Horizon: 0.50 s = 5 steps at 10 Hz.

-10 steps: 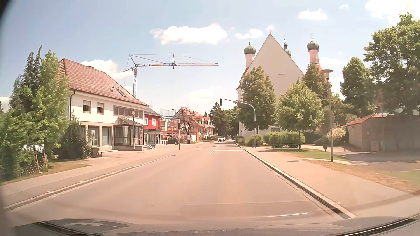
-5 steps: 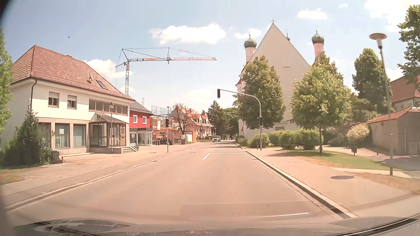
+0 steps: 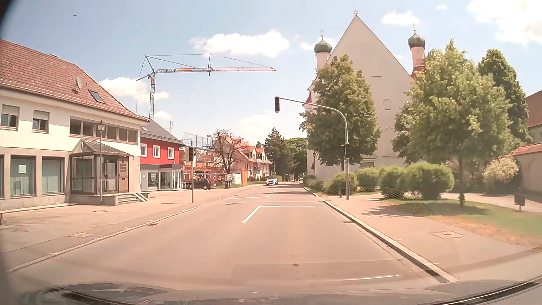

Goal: Follow the waypoints while adhering to traffic rules and regulations

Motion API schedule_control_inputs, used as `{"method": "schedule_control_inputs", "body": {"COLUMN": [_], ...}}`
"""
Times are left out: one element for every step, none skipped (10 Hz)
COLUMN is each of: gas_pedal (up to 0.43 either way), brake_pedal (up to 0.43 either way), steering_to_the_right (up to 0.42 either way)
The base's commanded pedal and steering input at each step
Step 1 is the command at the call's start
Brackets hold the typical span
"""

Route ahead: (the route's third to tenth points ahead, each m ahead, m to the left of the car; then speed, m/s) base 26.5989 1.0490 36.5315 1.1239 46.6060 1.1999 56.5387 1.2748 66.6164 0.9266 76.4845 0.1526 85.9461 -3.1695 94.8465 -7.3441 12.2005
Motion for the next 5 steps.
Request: {"method": "schedule_control_inputs", "body": {"gas_pedal": [0.118, 0.118, 0.118, 0.118, 0.118], "brake_pedal": [0.012, 0.006, 0.012, 0.006, 0.012], "steering_to_the_right": [0.005, 0.004, 0.003, 0.000, -0.004]}}
